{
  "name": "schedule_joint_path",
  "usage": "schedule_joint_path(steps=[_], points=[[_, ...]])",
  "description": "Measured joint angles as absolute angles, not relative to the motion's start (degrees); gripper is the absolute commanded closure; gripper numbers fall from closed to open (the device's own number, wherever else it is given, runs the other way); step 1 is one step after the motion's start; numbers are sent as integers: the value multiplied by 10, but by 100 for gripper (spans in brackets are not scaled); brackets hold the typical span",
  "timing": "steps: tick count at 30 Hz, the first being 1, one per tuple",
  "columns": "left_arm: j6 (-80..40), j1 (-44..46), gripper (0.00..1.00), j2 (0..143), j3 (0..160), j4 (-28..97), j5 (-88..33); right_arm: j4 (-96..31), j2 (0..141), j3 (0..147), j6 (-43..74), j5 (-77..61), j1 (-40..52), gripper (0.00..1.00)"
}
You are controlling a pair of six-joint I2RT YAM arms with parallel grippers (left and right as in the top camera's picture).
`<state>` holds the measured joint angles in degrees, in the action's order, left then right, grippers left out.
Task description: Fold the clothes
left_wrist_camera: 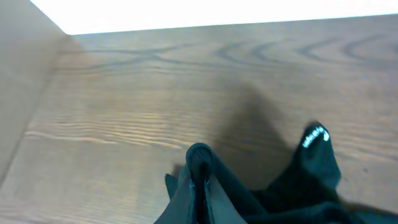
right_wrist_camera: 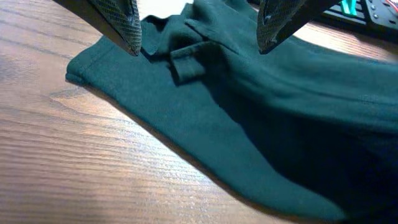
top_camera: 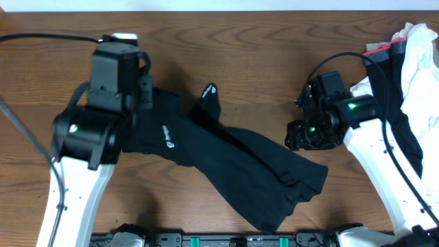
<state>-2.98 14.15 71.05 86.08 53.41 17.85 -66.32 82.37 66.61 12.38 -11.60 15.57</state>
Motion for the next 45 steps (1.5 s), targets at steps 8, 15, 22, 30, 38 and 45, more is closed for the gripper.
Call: schedule_joint_path(steps=[8,15,22,30,38,45], points=[[-37,139,94,692,861,535,225,-669,855,661,48,-159,156,43],[-45,139,94,692,861,536,240,-662,875,593,-48,-252,188,40],[-45,139,94,691,861,536,244,-595,875,517,-34,-250,237,44],[-45,139,94,692,861,536,244,-488,875,464,13,-223,261,44],[-45,139,94,691,861,536,244,-445,876,439,34,-222,307,87],[-45,139,94,692,861,536,244,-458,871,439,55,-199,310,99]])
